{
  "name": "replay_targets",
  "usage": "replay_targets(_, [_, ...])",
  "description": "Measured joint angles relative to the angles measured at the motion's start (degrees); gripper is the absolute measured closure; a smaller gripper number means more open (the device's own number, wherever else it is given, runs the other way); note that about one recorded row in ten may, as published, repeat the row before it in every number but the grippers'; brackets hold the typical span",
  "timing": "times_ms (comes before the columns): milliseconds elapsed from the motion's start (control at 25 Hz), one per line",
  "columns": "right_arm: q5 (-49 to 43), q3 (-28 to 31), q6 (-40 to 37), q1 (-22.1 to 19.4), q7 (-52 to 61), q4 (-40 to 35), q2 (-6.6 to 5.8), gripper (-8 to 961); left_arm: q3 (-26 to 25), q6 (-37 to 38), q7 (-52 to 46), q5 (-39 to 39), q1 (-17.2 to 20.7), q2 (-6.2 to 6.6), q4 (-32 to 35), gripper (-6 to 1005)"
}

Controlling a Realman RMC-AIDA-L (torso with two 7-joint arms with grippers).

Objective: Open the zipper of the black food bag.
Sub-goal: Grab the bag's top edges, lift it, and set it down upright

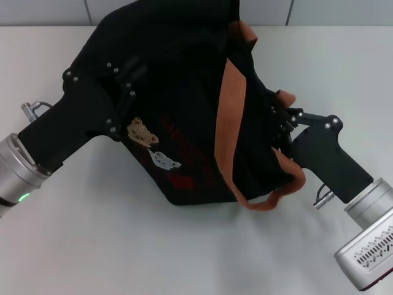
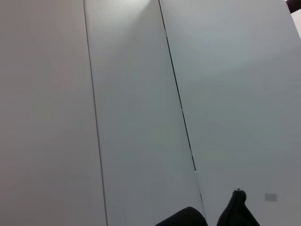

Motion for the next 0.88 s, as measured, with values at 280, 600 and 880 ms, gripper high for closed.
replay_targets(280, [0.0, 0.1, 0.2, 0.1, 0.1, -0.8, 0.0, 953, 0.0, -0.2, 0.0, -1.8, 0.3, 0.04, -0.3, 914])
replay_targets(600, [-0.1, -0.4, 0.4, 0.1, 0.3, -1.5, -0.01, 952, 0.0, -0.5, 0.4, -4.1, 1.0, 0.02, -0.4, 914])
replay_targets(880, [-0.1, -0.5, 0.4, 0.0, 0.3, -1.9, -0.01, 952, -0.1, -0.7, 0.4, -5.7, 1.5, 0.04, -1.0, 914])
